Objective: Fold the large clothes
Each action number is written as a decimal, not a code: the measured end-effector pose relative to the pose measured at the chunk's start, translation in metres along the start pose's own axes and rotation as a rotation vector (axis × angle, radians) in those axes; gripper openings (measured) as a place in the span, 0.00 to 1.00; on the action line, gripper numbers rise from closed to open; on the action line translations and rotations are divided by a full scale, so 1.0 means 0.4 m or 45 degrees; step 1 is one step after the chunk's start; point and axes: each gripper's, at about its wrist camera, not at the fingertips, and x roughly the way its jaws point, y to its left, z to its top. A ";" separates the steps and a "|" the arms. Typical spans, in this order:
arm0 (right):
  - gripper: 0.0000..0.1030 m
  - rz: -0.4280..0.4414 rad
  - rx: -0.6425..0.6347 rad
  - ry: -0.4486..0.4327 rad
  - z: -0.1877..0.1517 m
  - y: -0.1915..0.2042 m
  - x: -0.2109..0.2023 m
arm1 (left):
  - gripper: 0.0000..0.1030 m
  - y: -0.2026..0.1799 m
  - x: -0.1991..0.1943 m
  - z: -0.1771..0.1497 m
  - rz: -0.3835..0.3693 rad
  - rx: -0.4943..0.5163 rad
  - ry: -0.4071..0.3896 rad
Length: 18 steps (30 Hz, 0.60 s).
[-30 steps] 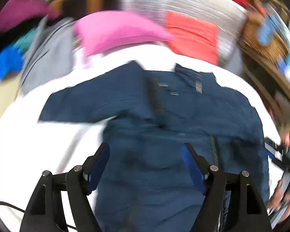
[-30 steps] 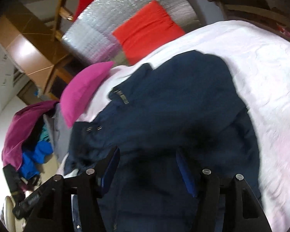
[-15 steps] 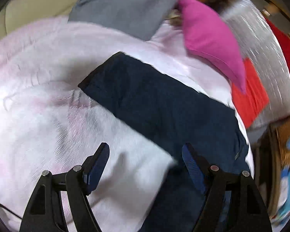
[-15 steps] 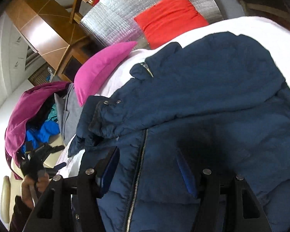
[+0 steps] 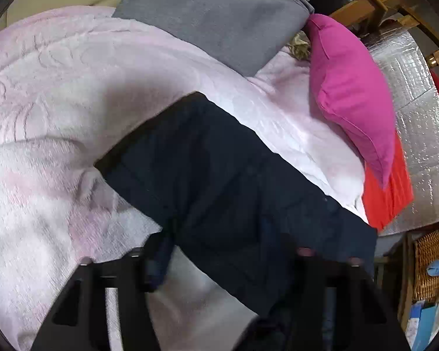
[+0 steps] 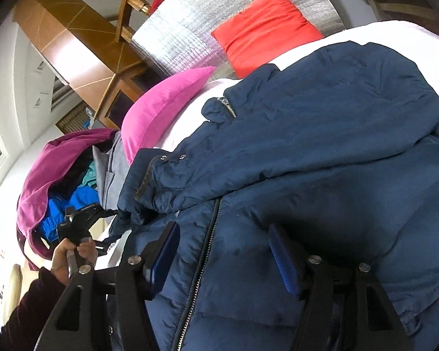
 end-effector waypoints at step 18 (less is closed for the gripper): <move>0.71 0.040 0.086 0.025 0.060 0.036 0.026 | 0.10 -0.133 -0.284 0.127 -0.007 0.346 -0.343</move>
